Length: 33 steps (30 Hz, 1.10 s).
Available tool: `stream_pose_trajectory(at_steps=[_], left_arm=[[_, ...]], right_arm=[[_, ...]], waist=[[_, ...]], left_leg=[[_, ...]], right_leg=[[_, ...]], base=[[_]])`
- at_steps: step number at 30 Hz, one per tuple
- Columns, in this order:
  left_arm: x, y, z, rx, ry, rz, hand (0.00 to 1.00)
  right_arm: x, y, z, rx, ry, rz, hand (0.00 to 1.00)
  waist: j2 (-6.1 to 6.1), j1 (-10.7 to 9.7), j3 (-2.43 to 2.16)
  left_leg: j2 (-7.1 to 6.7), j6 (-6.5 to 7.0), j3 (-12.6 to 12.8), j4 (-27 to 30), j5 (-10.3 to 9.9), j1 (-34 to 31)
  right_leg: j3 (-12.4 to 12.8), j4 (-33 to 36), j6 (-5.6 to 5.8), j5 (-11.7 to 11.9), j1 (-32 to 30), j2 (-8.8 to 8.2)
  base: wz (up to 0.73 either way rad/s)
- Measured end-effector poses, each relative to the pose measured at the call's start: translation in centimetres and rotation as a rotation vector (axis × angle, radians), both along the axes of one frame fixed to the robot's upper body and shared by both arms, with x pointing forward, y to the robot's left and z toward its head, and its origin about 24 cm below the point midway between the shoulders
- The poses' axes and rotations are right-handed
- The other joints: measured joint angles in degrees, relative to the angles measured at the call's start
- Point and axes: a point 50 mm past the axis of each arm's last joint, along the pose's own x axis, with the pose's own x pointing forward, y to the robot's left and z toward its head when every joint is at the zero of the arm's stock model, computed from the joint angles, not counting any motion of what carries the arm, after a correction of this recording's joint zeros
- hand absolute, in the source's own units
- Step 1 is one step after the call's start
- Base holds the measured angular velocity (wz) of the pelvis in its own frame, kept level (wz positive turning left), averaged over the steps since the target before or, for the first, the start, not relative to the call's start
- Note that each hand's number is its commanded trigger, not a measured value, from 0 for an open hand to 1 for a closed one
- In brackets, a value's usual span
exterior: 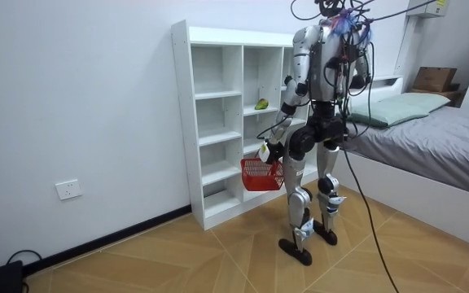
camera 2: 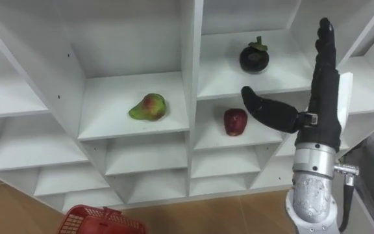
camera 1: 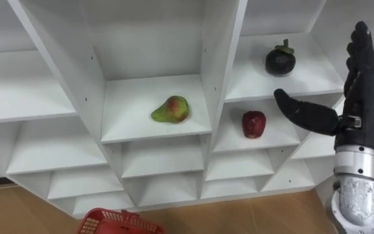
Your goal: Collect fruits from the closet
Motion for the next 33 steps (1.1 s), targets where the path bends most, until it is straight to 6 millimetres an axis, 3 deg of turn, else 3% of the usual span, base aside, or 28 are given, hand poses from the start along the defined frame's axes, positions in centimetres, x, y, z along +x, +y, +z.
stream_pose_trajectory(at_steps=[11, 20, 27, 33], left_arm=[[1.0, -0.2, 0.5, -0.008, -0.027, -0.051, 1.00], [0.9, 0.2, 0.6, -0.010, -0.023, -0.048, 1.00], [0.6, 0.3, 0.6, -0.009, -0.019, -0.047, 1.00], [0.6, 0.3, 0.6, -0.008, -0.020, -0.054, 1.00]], right_arm=[[0.9, -0.6, 1.4, -0.007, -0.059, -0.025, 0.00], [1.4, -1.8, 0.8, 0.011, -0.015, -0.048, 0.00], [2.7, -1.8, 1.4, 0.036, -0.025, -0.046, 0.00], [4.2, -2.1, 1.4, 0.040, -0.018, -0.055, 0.00]], waist=[[-0.25, 0.09, 0.11], [-1.03, 0.27, -0.26], [-1.91, 0.29, -0.13], [-1.62, 0.12, 0.08]], left_leg=[[0.00, 0.00, -0.58, 0.09, 0.00, -0.42], [0.00, -0.01, -1.13, 0.20, 0.02, -0.62], [0.01, -0.01, -1.34, 0.33, 0.02, -0.57], [-0.01, -0.01, -1.83, 0.40, 0.03, -0.60]], right_leg=[[-0.56, -0.10, -0.03, 0.03, 0.00, 0.00], [-1.25, -0.04, -0.03, 0.04, 0.03, -0.08], [-1.34, 0.04, -0.12, 0.09, 0.16, -0.11], [-1.81, -0.01, -0.12, 0.09, 0.37, -0.19]], base=[[0.03], [0.02], [0.00], [0.03]])
